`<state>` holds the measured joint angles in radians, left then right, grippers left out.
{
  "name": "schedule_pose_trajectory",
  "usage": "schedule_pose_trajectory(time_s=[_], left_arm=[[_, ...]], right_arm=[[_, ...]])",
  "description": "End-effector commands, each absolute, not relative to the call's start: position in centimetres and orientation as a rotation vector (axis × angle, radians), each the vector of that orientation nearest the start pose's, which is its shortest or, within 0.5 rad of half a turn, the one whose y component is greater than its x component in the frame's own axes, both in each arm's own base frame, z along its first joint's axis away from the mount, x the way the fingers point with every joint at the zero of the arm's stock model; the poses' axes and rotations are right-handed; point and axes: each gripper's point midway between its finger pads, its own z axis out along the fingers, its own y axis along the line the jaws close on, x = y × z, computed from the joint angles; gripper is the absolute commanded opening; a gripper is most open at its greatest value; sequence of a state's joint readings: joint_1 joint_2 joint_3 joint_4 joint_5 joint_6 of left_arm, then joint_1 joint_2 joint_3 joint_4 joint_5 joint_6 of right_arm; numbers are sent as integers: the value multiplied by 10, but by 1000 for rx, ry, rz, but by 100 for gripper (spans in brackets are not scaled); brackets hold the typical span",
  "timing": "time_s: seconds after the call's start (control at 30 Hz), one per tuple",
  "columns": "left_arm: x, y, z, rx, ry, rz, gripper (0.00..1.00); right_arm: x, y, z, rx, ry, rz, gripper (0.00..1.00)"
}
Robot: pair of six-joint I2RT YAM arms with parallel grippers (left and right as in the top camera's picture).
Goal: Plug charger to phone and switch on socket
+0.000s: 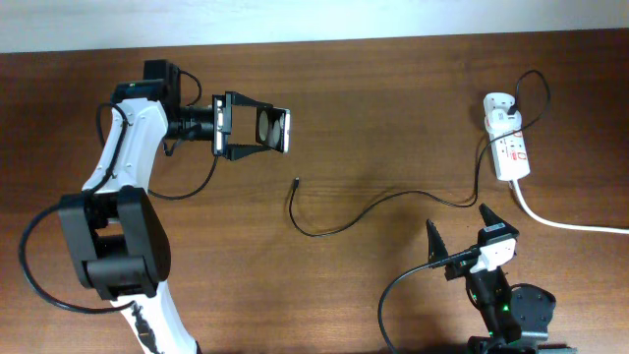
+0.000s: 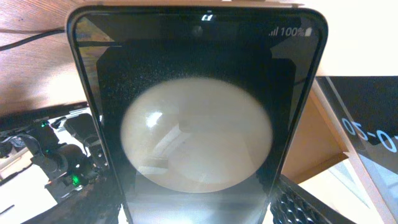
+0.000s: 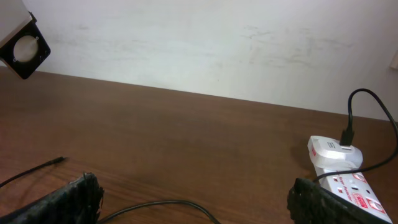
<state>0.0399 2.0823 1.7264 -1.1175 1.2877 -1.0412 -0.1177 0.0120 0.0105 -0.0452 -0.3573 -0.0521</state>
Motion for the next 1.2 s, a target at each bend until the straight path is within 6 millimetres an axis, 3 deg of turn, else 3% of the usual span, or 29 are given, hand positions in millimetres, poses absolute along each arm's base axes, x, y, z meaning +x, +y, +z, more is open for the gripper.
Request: schedule_pose_trajectory(time_s=[0.0, 1.1, 1.17], left_arm=[[421, -150, 209, 1015, -1855, 1537, 0], [421, -150, 209, 1016, -1858, 1536, 0], [421, -150, 209, 1016, -1857, 1536, 0]], right_arm=[[241, 35, 163, -229, 1604, 177, 99], [241, 35, 164, -229, 1602, 177, 99], [242, 28, 164, -201, 1606, 140, 99]])
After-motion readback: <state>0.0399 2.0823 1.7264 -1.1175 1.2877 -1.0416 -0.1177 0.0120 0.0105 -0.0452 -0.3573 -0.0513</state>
